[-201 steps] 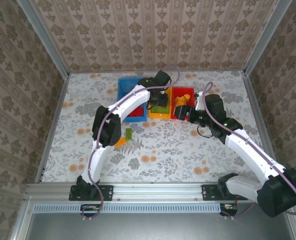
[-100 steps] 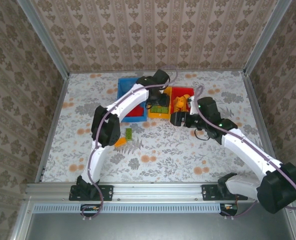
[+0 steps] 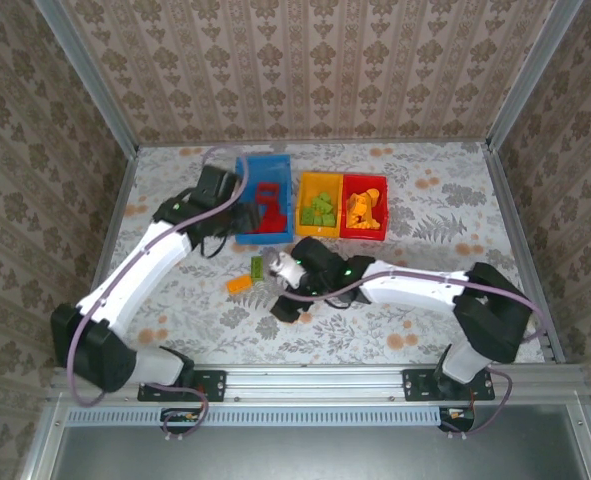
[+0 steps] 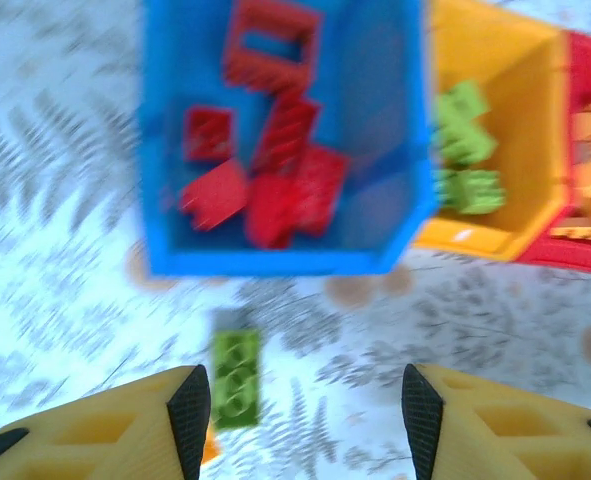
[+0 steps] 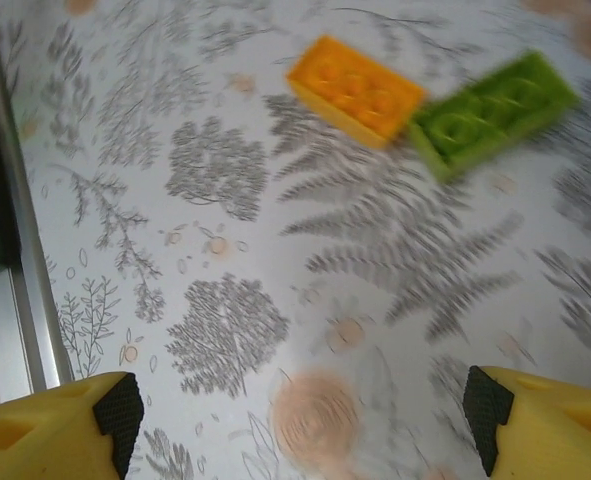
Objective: Sort the legos into containers by color
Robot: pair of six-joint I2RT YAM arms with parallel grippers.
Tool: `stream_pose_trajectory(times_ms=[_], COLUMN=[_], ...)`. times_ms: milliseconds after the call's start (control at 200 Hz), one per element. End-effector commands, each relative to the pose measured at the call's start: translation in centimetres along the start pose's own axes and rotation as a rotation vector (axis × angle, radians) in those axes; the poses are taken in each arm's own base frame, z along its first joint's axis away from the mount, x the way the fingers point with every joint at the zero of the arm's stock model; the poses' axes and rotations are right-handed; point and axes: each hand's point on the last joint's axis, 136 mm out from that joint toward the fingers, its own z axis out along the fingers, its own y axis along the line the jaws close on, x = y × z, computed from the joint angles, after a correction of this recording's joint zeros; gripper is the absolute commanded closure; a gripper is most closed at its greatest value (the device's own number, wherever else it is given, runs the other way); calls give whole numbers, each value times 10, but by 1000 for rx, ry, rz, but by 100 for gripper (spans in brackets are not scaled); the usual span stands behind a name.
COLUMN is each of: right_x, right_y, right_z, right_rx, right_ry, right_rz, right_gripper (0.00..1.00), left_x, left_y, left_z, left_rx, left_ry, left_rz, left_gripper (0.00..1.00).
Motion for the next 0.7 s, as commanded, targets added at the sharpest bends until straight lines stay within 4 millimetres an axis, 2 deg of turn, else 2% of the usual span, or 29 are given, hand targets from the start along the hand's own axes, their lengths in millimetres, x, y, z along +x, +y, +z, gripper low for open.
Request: stream_pose_trajectory(times_ms=[0,30,130,360,555,695], right_x=[-41,-45,-55,-64,-65,-53], right_y=[1,1,0,-10,-20,-30], right_z=[15,20,39,82,109,127], right_rx=[30,27,16,28,36,47], right_ry=[-89,-99,-108,-54,5,76], right_rz=[-216,-232,-292,-383,-426,-424], right_gripper=[12,12,11,11,11,13], left_x=[26,32,57,105,113,112], left_y=[43,55,79,109,117,115], left_z=[-15,-19,-33,-59,-76,-80], left_rx=[-64,-78,-91,-119,-129,-123], left_ry=[-15,-24,-27,-18,-21,-14], left_rz=[-132,-167,-241,-337,-321,-300], left_gripper=[44,44,43,44,44,44])
